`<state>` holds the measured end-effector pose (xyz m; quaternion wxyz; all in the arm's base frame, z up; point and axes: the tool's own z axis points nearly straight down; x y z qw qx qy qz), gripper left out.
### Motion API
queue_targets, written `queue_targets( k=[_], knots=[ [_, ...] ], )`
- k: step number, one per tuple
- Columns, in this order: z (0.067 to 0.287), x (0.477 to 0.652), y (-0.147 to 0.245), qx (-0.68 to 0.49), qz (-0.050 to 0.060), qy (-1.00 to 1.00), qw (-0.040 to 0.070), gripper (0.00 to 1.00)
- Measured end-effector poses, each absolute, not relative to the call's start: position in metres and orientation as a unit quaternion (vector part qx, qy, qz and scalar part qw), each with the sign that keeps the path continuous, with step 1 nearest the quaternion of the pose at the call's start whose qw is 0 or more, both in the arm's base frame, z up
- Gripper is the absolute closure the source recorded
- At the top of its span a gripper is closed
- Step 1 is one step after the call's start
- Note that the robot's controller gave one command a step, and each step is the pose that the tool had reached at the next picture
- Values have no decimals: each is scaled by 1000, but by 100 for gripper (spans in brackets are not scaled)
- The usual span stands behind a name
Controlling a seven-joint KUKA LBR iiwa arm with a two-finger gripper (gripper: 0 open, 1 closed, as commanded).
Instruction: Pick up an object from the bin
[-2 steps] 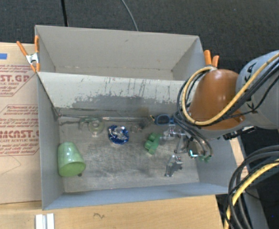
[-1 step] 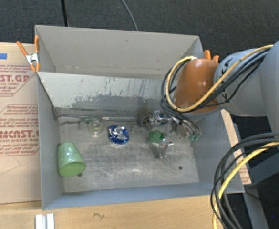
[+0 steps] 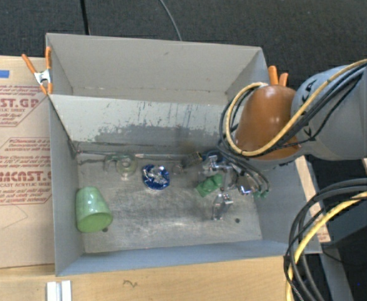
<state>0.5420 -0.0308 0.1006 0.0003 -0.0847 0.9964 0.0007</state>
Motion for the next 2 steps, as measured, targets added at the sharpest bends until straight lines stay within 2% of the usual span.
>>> queue_targets(
  k=[1,2],
  knots=[
    [100,579,-46,-178,0,984,2,0],
    [73,578,-48,-278,0,961,4,0]
  ],
)
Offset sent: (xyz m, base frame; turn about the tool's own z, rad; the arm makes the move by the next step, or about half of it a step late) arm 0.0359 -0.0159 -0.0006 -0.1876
